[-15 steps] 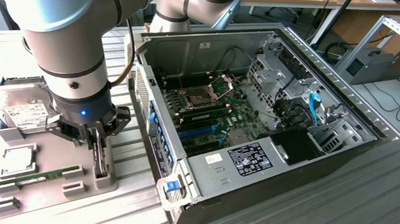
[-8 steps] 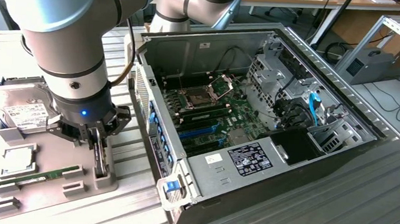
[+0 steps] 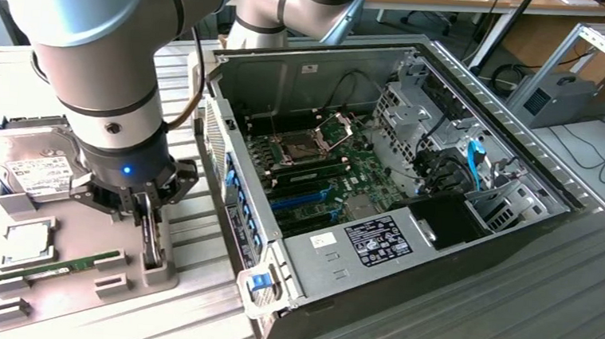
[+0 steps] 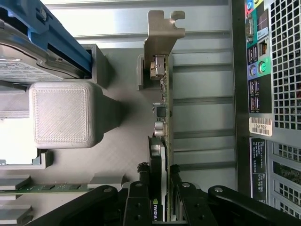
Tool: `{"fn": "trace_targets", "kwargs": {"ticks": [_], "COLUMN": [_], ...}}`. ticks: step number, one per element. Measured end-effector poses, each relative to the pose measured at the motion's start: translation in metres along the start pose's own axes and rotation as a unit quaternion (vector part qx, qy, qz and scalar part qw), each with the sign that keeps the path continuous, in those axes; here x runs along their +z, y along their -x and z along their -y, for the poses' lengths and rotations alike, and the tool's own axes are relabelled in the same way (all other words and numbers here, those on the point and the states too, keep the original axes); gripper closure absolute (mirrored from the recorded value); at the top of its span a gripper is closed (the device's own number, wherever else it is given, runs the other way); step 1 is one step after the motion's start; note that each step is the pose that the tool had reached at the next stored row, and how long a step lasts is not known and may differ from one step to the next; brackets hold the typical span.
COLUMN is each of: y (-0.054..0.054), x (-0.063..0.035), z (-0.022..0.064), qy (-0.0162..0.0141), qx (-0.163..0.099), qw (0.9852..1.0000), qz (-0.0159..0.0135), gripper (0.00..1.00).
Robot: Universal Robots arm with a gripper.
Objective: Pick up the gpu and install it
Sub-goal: 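Pick up the gpu and move the gpu toward the slot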
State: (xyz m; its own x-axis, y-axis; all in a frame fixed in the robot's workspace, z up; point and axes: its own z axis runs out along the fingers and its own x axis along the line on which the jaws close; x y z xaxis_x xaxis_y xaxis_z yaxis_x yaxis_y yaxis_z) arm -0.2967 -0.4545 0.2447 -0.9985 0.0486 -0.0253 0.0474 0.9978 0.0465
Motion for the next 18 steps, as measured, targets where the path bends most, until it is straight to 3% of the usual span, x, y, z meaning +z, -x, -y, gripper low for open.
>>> {"fn": "trace_targets", "kwargs": {"ticks": [18], "y": [0.001], "x": [-0.0242], "z": [-0.0011], "qy": [0.0007], "qx": [0.000], "qw": [1.0000], "qz": [0.0000], "gripper": [0.73]}}
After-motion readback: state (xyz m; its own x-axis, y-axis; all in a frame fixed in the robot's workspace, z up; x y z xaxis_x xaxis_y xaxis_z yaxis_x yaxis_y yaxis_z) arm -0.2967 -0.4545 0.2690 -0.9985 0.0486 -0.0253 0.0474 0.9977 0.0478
